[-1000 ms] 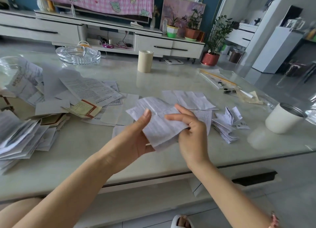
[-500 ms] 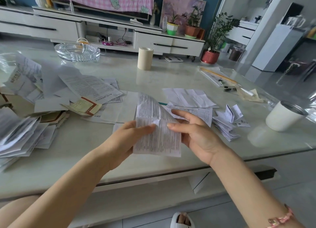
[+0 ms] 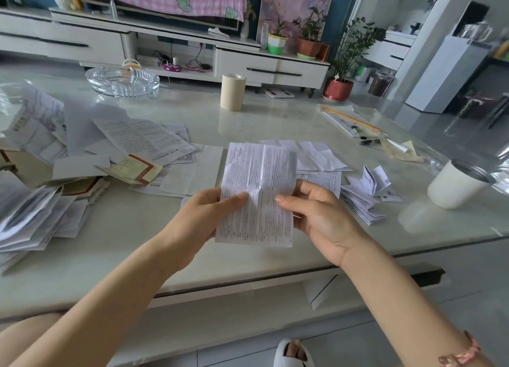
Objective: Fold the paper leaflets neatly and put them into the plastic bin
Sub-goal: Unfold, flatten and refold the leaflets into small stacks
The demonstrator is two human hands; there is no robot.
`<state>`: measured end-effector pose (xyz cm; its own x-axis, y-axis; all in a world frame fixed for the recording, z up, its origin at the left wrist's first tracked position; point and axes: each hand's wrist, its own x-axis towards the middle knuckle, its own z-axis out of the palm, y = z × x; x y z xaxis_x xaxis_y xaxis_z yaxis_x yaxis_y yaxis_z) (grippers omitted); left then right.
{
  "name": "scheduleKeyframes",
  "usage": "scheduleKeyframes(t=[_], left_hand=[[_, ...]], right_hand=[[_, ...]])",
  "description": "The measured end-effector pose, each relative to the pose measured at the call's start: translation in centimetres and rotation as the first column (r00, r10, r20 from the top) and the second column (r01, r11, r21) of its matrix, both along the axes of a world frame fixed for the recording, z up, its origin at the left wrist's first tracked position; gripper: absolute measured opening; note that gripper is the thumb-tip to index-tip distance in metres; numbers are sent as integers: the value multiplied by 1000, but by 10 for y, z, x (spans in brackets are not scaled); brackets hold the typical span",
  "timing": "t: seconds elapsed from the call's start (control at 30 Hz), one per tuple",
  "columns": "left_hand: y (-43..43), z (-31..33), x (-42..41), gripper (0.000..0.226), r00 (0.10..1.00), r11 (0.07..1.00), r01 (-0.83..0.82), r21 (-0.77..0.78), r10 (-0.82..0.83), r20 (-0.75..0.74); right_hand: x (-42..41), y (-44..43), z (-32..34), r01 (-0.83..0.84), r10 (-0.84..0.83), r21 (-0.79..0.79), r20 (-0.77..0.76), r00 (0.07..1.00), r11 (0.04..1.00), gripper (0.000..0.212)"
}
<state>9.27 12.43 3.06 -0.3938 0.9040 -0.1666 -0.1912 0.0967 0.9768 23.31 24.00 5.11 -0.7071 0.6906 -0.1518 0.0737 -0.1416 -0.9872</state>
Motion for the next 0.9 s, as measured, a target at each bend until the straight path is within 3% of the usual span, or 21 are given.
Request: scheduleKeyframes(t=[0.13, 0.3, 0.47, 0.57, 0.63, 0.7, 0.83, 0.9], left_hand=[[1, -1, -1, 21, 995, 997, -75, 4, 75, -60], [2, -2, 1, 23, 978, 985, -173, 23, 174, -114], [5, -8, 5, 20, 962, 971, -237, 41, 240, -132], [6, -10, 7, 22, 963, 970, -241, 26, 242, -120], [5, -9, 7, 24, 958, 970, -238, 50, 243, -154], [3, -8, 7, 31, 944, 968, -226, 108, 245, -222], [2, -5, 8, 45, 924, 966, -150, 211, 213, -319], [3, -6, 9, 46, 884, 965, -113, 236, 206, -419]], right_hand=[[0, -4, -1, 8, -5, 102, -23, 1000, 995, 22], [0, -3, -1, 58, -60, -49, -55, 997, 997, 25], [-4, 2, -5, 49, -68, -335, -46, 997, 941, 32], [-6, 0, -6, 65, -79, -374, -21, 997, 925, 33], [-6, -1, -6, 125, -132, -270, -6, 991, 955, 36], [-4, -1, -6, 168, -167, -61, 12, 986, 984, 46], [0, 0, -5, -32, -14, 270, 168, 986, 962, 44], [0, 1, -8, -51, -63, 456, 231, 971, 889, 37]])
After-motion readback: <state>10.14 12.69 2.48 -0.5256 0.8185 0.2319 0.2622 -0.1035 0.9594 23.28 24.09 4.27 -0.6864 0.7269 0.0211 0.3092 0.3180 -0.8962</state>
